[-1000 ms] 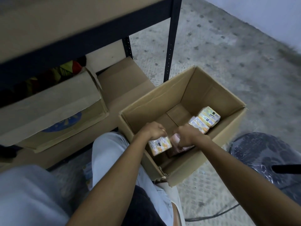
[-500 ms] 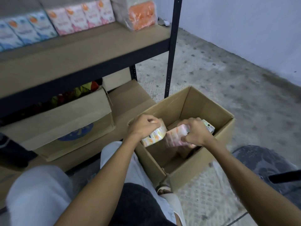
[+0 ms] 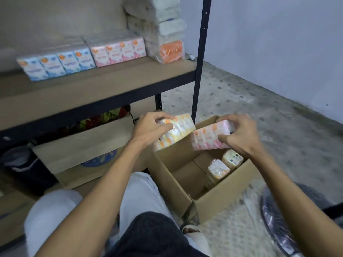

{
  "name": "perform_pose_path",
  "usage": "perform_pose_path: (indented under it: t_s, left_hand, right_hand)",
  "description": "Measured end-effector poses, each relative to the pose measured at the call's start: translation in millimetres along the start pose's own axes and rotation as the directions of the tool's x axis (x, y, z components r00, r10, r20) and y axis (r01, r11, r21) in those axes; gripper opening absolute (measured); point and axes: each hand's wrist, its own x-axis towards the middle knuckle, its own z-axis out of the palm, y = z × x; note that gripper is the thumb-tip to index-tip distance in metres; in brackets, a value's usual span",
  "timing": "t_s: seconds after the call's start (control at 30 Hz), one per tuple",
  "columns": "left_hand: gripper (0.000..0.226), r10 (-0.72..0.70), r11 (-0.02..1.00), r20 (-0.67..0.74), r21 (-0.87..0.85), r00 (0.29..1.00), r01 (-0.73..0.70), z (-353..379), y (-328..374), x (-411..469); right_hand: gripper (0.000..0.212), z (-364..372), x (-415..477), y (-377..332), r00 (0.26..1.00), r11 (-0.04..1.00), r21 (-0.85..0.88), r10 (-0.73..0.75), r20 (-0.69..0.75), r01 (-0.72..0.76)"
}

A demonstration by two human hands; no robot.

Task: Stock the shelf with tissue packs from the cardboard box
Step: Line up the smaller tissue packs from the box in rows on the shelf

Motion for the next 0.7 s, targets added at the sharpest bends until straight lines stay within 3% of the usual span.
perform_pose_path:
  t_s: [0.33, 0.5, 0.7]
  left_hand:
    - [0.037, 0.209, 0.973, -0.197, -0.06, 0.958, -0.225, -66, 43, -23]
    - [0.036, 0.328, 0.916, -0.335, -0.115, 0.883, -0.384, -101, 62, -28]
    - [0.033, 0.467, 0.852, -0.451, -0.001, 0.761, -0.523, -147, 66, -30]
  right_hand:
    - [0.043, -57, 8, -53, 0.956, 0.988, 0.09, -0.096, -0.278, 0.126]
    - [0.035, -77, 20, -78, 0.894, 0.96, 0.121, -0.182, -0.41, 0.251]
    - [0.032, -79, 43, -108, 0.825, 0.892, 0.202, -0.26, -0.502, 0.404]
